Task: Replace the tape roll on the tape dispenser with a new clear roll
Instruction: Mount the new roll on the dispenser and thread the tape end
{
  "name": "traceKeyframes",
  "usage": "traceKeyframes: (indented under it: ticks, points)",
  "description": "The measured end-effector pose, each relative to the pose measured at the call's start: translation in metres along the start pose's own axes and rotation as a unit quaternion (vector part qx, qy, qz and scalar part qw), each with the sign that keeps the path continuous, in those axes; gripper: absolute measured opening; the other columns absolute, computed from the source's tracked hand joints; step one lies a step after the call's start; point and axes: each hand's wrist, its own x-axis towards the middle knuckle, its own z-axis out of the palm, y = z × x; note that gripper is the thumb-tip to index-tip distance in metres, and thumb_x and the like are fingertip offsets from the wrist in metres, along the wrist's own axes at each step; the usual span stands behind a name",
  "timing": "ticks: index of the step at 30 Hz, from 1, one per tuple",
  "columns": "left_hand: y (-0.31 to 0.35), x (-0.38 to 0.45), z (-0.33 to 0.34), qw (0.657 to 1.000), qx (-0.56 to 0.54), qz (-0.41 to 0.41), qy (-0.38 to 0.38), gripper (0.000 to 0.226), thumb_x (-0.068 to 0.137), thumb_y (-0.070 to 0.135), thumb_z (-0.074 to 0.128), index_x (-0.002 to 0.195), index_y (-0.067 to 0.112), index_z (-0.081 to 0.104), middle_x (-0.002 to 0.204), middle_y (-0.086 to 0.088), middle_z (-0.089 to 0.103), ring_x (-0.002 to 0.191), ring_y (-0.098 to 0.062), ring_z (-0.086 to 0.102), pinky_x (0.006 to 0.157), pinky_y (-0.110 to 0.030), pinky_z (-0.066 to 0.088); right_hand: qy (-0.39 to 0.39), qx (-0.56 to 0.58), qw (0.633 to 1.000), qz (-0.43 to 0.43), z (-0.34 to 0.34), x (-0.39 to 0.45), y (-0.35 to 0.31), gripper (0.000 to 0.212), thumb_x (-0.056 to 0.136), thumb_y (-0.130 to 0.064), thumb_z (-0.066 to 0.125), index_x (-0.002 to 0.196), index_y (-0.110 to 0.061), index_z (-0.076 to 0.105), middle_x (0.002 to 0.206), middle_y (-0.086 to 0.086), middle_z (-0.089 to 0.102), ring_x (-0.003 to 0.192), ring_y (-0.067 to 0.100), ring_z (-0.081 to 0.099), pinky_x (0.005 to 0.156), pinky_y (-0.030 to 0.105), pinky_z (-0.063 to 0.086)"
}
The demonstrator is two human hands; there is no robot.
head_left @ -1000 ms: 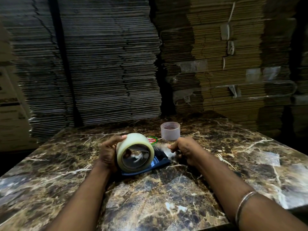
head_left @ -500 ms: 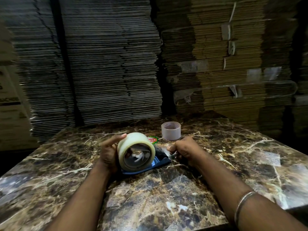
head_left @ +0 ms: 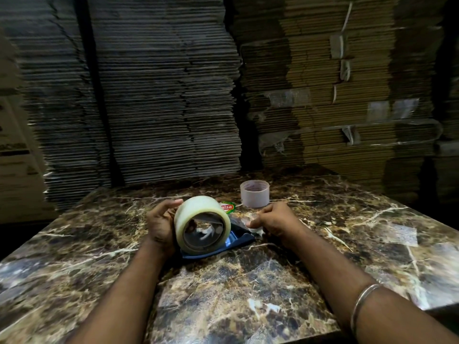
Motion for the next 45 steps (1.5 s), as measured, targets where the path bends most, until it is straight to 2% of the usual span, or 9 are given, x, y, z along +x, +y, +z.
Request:
traceKeyframes:
  ticks: [5, 9, 23, 26, 29, 32, 39, 42, 45]
  points:
    - [0.001, 0.000, 0.000, 0.999, -0.018, -0.004, -0.028, 0.031, 0.060, 0.029, 0.056, 0.057, 0.003, 0.073, 0.048, -0.009, 0.064, 0.039, -0.022, 0.058, 0.044, -0.017, 0.046, -0.003, 0.005, 1.000, -0.016, 0.000, -0.002, 0.002, 0.035, 0.065, -0.004, 0.084, 0.093, 0.009, 0.067, 0.093, 0.023, 0.073, 0.071, 0.023, 0.064, 0.063, 0.036, 0.057]
    - [-0.001, 0.006, -0.004, 1.000, 0.003, 0.007, -0.023, 0.041, 0.033, 0.037, 0.078, 0.060, 0.005, 0.074, 0.051, -0.007, 0.063, 0.043, -0.022, 0.055, 0.045, -0.021, 0.043, 0.001, -0.001, 1.000, -0.024, 0.001, 0.002, 0.004, 0.032, 0.066, -0.006, 0.085, 0.091, 0.005, 0.068, 0.088, 0.020, 0.073, 0.068, 0.022, 0.063, 0.063, 0.037, 0.058]
    - [0.000, 0.007, -0.002, 0.997, -0.051, 0.056, 0.020, 0.015, 0.066, 0.014, 0.059, 0.062, 0.002, 0.066, 0.051, -0.008, 0.065, 0.046, -0.023, 0.061, 0.047, -0.021, 0.051, -0.126, -0.057, 0.988, -0.063, -0.007, -0.010, -0.009, 0.031, 0.072, 0.008, 0.071, 0.097, -0.010, 0.069, 0.084, 0.009, 0.064, 0.072, 0.020, 0.060, 0.053, 0.026, 0.049]
    - [-0.005, 0.018, -0.007, 0.993, -0.085, 0.079, 0.036, 0.047, 0.086, 0.009, 0.041, 0.049, 0.008, 0.068, 0.050, -0.004, 0.065, 0.057, -0.023, 0.059, 0.061, -0.026, 0.050, -0.122, -0.029, 0.988, -0.094, -0.007, -0.008, -0.010, 0.027, 0.076, 0.009, 0.062, 0.095, -0.010, 0.067, 0.082, 0.011, 0.062, 0.064, 0.017, 0.055, 0.046, 0.023, 0.044]
    - [-0.005, 0.021, -0.008, 0.994, -0.074, 0.075, 0.035, 0.039, 0.082, 0.013, 0.045, 0.052, 0.006, 0.068, 0.053, -0.006, 0.064, 0.066, -0.027, 0.054, 0.069, -0.033, 0.044, -0.047, -0.042, 0.978, -0.200, -0.003, -0.007, -0.008, 0.007, 0.081, -0.020, 0.069, 0.087, -0.019, 0.067, 0.089, 0.004, 0.066, 0.075, 0.013, 0.061, 0.058, 0.023, 0.048]
    - [-0.006, 0.023, -0.011, 0.996, -0.042, 0.074, 0.031, 0.039, 0.088, 0.019, 0.041, 0.063, 0.000, 0.064, 0.054, -0.008, 0.065, 0.064, -0.028, 0.055, 0.067, -0.033, 0.045, -0.098, -0.121, 0.954, -0.257, -0.004, -0.017, -0.007, 0.052, 0.069, -0.058, 0.069, 0.107, -0.023, 0.069, 0.104, -0.003, 0.067, 0.093, 0.010, 0.062, 0.074, 0.026, 0.051]
    - [-0.011, 0.012, -0.009, 0.994, -0.035, 0.087, 0.062, 0.046, 0.096, 0.032, 0.041, 0.068, 0.005, 0.067, 0.054, -0.010, 0.064, 0.060, -0.027, 0.058, 0.064, -0.033, 0.044, -0.163, -0.241, 0.917, -0.274, -0.001, -0.018, 0.000, 0.071, 0.069, -0.033, 0.086, 0.132, -0.019, 0.057, 0.119, -0.011, 0.055, 0.111, 0.004, 0.051, 0.078, -0.002, 0.036]
    - [-0.009, 0.004, -0.019, 0.976, 0.120, 0.166, 0.076, 0.048, 0.088, 0.040, 0.045, 0.048, 0.019, 0.063, 0.045, 0.001, 0.057, 0.045, -0.016, 0.051, 0.054, -0.029, 0.035, -0.155, -0.232, 0.920, -0.276, 0.001, -0.020, -0.001, 0.063, 0.070, -0.025, 0.086, 0.126, -0.016, 0.060, 0.111, -0.010, 0.055, 0.104, 0.007, 0.053, 0.073, -0.001, 0.040]
    - [0.000, -0.016, -0.034, 0.975, 0.198, 0.097, 0.034, 0.041, 0.077, 0.050, 0.051, 0.068, 0.014, 0.069, 0.062, -0.011, 0.067, 0.053, -0.023, 0.063, 0.050, -0.026, 0.046, -0.164, -0.221, 0.922, -0.274, 0.002, -0.019, -0.002, 0.055, 0.071, -0.020, 0.085, 0.121, -0.017, 0.061, 0.107, -0.010, 0.058, 0.099, 0.006, 0.059, 0.072, 0.002, 0.045]
